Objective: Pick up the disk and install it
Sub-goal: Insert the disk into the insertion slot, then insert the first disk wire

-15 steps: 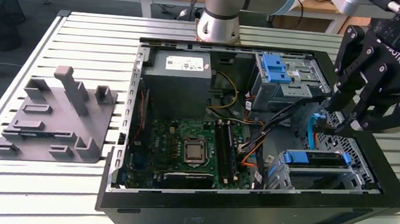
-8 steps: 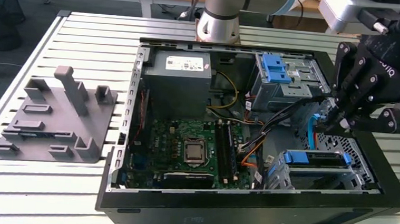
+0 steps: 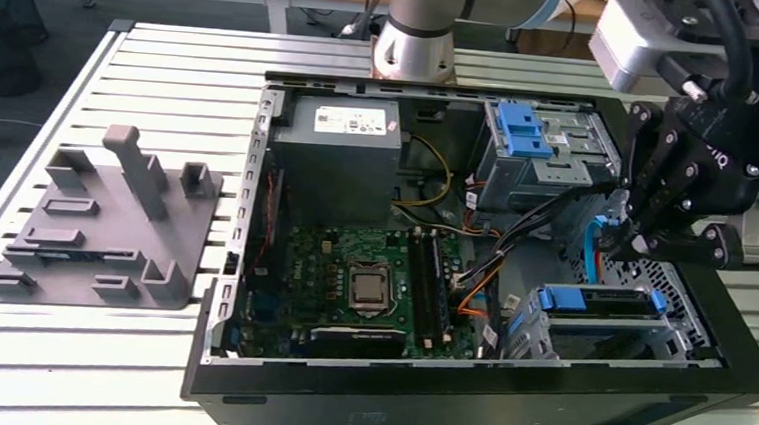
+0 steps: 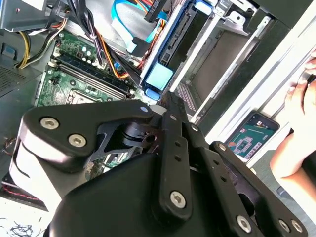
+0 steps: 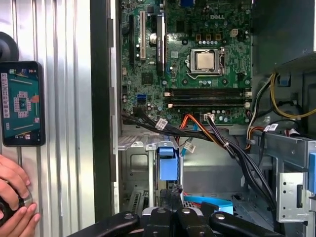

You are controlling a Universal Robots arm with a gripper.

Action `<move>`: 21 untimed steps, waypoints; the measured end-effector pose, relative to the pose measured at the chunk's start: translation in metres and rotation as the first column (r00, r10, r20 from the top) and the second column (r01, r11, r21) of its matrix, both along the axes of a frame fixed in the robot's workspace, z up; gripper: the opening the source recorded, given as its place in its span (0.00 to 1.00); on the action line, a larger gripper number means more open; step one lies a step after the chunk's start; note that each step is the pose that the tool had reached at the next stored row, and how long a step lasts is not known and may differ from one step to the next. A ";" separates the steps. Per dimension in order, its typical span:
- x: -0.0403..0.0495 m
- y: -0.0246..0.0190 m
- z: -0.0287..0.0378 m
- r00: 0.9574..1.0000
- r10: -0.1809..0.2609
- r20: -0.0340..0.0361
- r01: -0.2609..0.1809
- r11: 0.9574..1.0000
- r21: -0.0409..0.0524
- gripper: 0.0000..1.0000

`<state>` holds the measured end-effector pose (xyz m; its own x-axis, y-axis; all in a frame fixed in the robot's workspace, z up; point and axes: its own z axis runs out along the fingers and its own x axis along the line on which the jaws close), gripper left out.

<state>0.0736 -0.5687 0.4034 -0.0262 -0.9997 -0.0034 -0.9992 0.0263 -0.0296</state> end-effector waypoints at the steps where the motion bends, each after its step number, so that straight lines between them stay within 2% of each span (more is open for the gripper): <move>1: 0.0000 0.0000 -0.0018 1.000 0.000 -0.001 0.000 1.000 0.000 0.11; 7: 0.0000 -0.0002 -0.0118 1.000 0.000 -0.013 0.000 1.000 0.000 0.11; 21: 0.0000 -0.0002 -0.0128 1.000 0.000 -0.013 0.000 1.000 0.000 0.11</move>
<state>0.0736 -0.5689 0.3906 -0.0263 -0.9997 -0.0031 -0.9995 0.0263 -0.0162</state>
